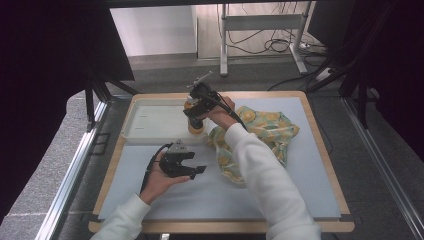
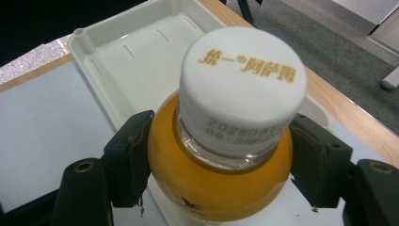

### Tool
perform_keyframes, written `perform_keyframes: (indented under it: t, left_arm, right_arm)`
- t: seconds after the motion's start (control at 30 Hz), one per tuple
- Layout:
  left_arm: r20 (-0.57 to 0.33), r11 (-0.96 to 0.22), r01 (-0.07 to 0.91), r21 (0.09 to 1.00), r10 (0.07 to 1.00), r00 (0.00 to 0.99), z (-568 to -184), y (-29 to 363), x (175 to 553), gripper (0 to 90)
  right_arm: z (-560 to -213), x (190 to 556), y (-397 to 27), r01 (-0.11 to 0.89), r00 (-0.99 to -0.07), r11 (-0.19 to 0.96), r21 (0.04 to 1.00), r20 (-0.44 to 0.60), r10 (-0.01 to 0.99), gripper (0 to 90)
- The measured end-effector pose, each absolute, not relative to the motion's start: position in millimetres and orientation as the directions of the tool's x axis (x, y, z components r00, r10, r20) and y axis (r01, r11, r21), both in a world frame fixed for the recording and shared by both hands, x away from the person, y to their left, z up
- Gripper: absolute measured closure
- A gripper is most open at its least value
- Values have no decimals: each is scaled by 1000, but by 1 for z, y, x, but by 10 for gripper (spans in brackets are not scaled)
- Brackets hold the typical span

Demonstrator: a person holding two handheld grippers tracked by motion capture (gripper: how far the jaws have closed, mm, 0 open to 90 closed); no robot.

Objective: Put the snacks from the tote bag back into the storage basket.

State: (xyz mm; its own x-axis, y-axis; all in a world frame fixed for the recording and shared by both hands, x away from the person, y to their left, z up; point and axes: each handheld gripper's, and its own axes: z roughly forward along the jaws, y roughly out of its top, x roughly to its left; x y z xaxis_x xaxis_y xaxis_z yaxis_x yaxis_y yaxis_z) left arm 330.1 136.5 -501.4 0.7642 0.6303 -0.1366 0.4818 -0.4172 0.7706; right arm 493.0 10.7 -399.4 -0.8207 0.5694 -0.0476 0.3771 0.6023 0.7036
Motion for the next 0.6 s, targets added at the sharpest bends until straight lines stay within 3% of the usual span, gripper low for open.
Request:
perform_keyframes:
  t: [0.6]
  left_arm:
    - [-140,-415,487,769,634,761,-502,139,331,291]
  right_arm:
    - [-418,496,18,406,-818,636,656,-50,574,299]
